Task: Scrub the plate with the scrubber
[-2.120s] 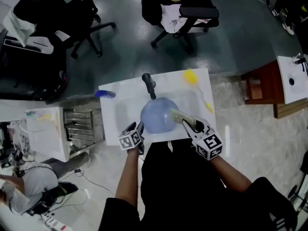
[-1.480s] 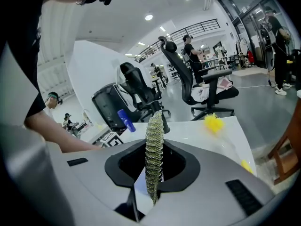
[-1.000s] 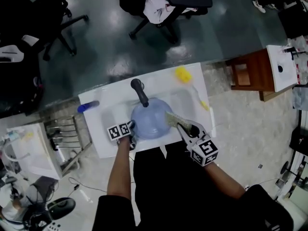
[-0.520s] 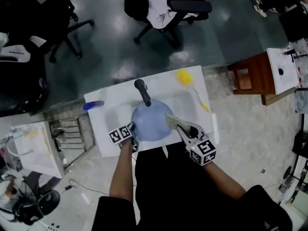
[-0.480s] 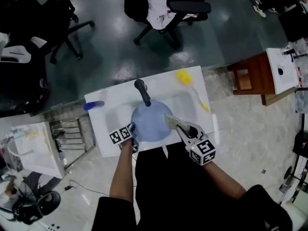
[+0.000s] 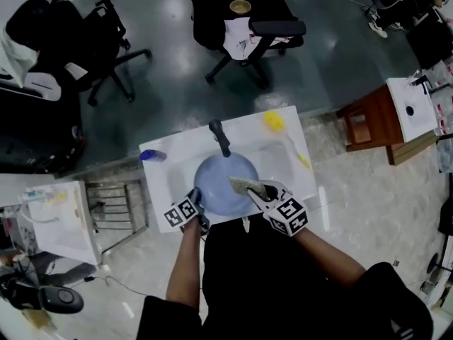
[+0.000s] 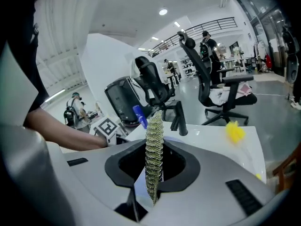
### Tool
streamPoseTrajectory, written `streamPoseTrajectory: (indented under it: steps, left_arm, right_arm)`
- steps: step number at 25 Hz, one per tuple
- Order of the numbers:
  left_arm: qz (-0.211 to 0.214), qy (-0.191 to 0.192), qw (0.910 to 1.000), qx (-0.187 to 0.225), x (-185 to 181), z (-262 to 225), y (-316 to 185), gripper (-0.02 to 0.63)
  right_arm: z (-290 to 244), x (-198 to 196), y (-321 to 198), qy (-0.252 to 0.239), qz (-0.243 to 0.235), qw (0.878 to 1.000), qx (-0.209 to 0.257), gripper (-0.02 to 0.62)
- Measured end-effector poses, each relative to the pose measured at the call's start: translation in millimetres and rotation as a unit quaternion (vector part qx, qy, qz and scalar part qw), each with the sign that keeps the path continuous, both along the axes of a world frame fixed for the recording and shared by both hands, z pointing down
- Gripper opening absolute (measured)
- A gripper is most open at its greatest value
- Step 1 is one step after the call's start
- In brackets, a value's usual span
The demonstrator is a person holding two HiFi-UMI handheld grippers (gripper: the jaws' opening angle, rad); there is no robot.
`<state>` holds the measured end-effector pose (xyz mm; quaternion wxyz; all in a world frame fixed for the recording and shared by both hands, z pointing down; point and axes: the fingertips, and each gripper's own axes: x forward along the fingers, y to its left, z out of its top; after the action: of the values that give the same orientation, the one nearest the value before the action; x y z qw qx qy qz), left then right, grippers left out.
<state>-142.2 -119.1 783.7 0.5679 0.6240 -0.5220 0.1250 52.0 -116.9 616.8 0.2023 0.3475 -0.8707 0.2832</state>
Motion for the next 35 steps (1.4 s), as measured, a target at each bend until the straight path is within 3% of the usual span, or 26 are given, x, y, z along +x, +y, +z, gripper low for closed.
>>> streamPoseTrajectory:
  steps: [7, 14, 24, 35]
  left_arm:
    - [-0.03, -0.001, 0.9984, 0.047, -18.0, -37.5, 11.1, 0.025]
    - [-0.042, 0.018, 0.9956, 0.082, -32.1, -58.2, 20.2, 0.025]
    - [-0.066, 0.055, 0.9921, 0.091, -39.1, -77.5, 26.9, 0.026]
    - [-0.055, 0.071, 0.9921, 0.088, -34.9, -78.5, 41.9, 0.027]
  right_arm:
    - [-2.9, -73.5, 10.9, 0.011, -0.093, 0.995, 0.014, 0.059]
    - [10.7, -133.3, 16.1, 0.064, -0.179, 0.981, 0.03, 0.06]
    - [19.6, -176.2, 4.1, 0.049, -0.191, 0.98, 0.039, 0.059]
    - [38.6, -177.6, -2.8, 0.062, -0.175, 0.982, 0.038, 0.058]
